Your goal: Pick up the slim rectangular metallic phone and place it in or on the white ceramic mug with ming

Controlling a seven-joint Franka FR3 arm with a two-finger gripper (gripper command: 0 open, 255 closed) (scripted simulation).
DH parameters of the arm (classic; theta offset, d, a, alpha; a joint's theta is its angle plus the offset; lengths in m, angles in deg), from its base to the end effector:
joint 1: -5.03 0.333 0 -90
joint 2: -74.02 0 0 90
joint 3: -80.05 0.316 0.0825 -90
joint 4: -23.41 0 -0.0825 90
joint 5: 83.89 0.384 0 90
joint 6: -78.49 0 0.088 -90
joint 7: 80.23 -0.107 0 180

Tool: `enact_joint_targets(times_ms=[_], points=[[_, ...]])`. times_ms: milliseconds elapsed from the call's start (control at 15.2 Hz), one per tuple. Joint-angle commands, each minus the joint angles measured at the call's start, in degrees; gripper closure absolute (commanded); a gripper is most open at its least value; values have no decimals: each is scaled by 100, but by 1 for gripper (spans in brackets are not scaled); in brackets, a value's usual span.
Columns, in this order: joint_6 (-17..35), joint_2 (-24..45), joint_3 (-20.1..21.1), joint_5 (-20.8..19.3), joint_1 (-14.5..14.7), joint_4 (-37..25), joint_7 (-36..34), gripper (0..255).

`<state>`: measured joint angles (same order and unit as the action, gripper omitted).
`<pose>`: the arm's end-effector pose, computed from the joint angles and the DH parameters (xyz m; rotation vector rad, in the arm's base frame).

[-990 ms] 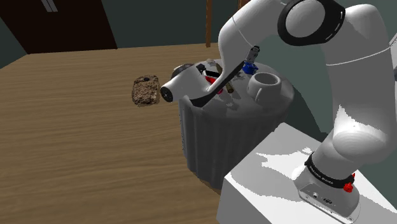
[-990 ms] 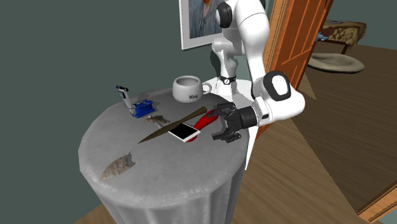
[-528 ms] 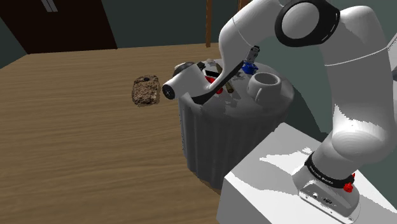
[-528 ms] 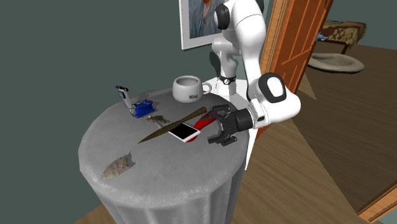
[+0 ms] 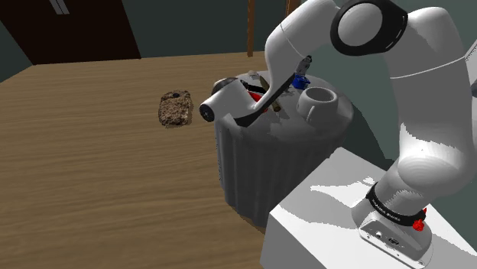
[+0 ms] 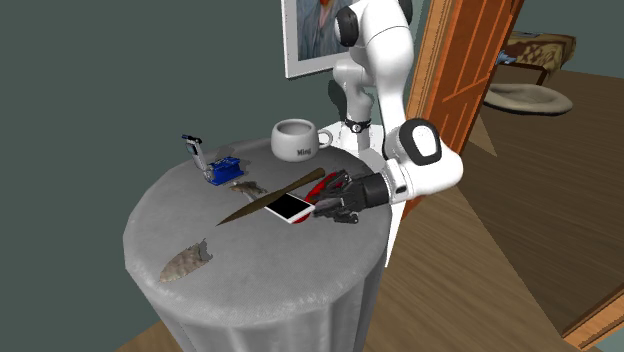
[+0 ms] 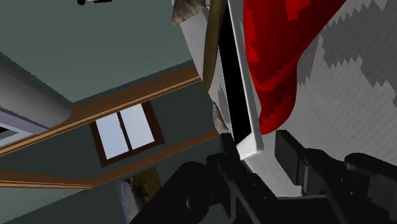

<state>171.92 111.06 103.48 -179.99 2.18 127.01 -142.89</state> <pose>0.6321 0.1024 0.2290 1.8076 0.1179 0.4871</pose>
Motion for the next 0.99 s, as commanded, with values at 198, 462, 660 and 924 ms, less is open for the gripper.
enact_joint_targets(times_ms=[198, 462, 660, 924], points=[[-19, 89, -34, 36, -4, -54, 18, 255], [26, 96, -48, 9, -39, -121, 75, 255], [38, -78, -9, 67, -74, -74, 196, 255], [56, -302, 38, 147, -117, -30, 366, 255]])
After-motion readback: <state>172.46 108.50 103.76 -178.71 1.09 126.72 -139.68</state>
